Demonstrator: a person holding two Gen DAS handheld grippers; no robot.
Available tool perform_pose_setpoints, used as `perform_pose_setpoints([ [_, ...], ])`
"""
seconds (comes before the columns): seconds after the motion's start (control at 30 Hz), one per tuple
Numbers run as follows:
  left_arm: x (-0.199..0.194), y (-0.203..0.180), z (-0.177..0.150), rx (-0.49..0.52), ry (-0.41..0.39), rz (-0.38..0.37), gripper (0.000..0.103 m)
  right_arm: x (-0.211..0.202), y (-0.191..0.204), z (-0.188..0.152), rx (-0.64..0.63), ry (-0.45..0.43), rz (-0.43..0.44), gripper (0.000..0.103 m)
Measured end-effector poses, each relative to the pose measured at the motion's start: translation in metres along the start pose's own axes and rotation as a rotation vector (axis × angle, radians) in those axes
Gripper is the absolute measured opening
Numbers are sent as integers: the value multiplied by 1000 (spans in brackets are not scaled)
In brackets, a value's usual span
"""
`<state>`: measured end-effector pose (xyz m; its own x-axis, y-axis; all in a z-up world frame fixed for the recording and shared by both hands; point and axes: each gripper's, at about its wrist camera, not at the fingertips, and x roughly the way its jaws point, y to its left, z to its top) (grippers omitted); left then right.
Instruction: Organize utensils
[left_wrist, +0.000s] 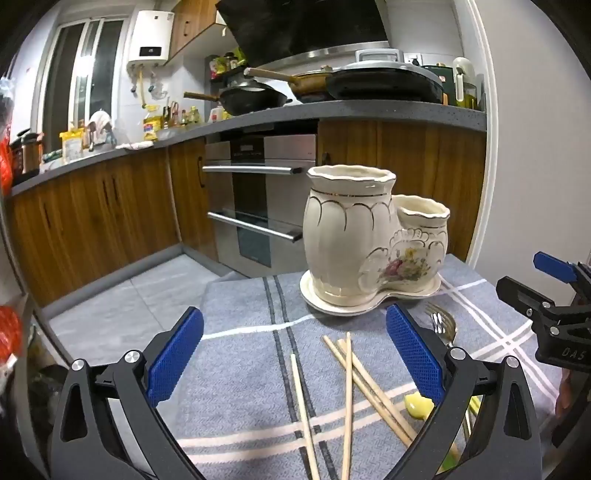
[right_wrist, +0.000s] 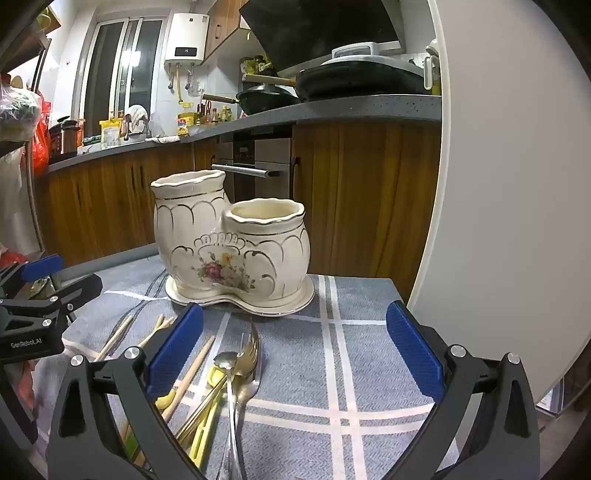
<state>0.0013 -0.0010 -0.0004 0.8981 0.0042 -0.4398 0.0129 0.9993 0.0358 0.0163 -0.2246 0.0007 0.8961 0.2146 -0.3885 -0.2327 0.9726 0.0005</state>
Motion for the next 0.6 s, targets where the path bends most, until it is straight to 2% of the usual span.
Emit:
perform_pose_setpoints([
  [0.6, 0, -2, 0, -6, -28, -6, 98, 2, 1, 1, -2, 16, -3, 98],
])
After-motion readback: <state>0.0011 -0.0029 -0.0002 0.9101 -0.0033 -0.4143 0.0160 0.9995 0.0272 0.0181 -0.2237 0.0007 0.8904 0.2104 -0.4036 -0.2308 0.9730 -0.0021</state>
